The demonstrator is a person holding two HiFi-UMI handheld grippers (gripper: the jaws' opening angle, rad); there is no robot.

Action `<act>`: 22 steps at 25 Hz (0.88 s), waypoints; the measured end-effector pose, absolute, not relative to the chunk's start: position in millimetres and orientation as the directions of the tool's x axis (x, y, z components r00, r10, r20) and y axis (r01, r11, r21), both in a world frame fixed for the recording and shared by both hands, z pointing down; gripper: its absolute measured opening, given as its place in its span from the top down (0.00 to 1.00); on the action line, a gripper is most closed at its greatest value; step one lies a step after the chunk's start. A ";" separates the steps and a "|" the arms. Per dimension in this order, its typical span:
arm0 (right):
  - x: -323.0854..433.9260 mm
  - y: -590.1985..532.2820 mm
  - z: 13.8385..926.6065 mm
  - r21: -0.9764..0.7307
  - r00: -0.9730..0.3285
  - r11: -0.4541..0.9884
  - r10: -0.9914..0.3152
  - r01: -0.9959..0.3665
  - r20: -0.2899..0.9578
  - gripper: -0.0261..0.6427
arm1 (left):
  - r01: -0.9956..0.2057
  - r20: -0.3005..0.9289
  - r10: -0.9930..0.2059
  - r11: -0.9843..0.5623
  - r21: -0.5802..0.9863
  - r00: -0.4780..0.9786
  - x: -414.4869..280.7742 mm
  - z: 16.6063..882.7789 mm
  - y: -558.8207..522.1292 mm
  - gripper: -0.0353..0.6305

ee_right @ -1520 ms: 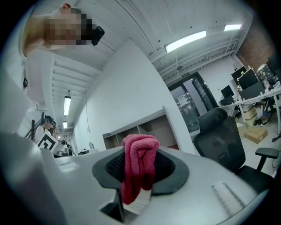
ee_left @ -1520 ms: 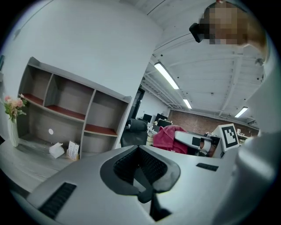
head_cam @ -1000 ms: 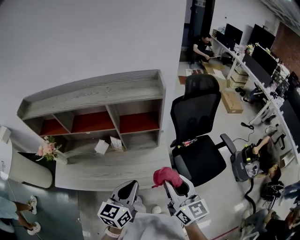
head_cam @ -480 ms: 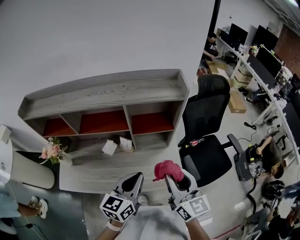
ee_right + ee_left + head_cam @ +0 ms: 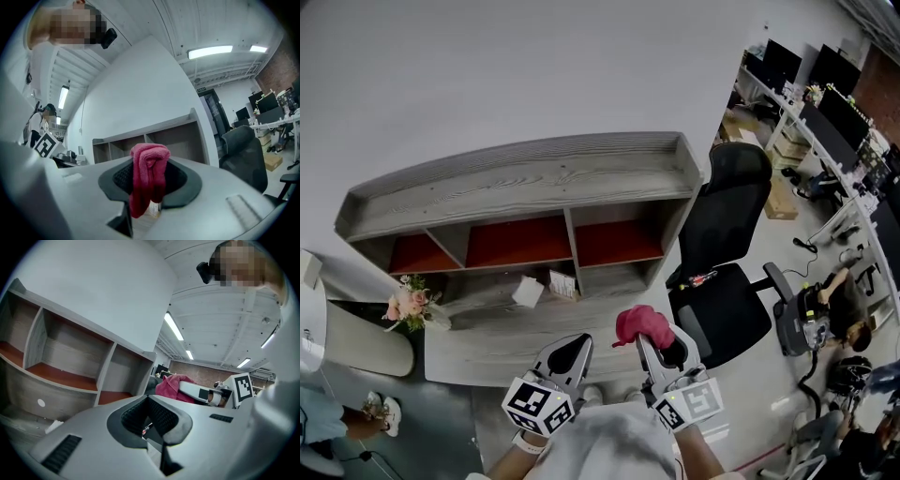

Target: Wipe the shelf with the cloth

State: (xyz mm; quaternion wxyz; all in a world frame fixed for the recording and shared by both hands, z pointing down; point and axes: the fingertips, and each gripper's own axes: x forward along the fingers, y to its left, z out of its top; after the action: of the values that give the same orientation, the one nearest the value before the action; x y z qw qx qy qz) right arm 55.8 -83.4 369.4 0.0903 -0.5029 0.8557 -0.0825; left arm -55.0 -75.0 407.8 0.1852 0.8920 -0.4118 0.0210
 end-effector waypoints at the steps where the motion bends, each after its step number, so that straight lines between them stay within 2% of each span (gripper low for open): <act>1: 54.3 -88.0 368.1 -0.225 -0.483 0.486 -0.873 -0.844 -0.074 0.78 | -0.743 0.186 -0.729 -0.592 0.312 0.659 -54.6 405.6 -76.9 0.94; 14: 20.3 -162.8 355.8 -0.143 -0.552 0.571 -0.819 -0.808 -0.156 0.78 | -0.762 0.166 -0.752 -0.585 0.279 0.638 -62.1 399.3 -123.8 0.94; 22: 10.1 -224.4 346.1 -0.101 -0.553 0.574 -0.814 -0.812 -0.178 0.78 | -0.791 0.162 -0.786 -0.541 0.286 0.597 -77.4 400.8 -154.4 0.94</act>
State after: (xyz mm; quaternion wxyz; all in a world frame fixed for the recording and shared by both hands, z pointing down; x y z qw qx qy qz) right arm 10.1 -224.4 346.1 0.1027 -0.4614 0.8812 -0.0035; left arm -77.4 -154.4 400.8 0.1667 0.8778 -0.4491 0.0073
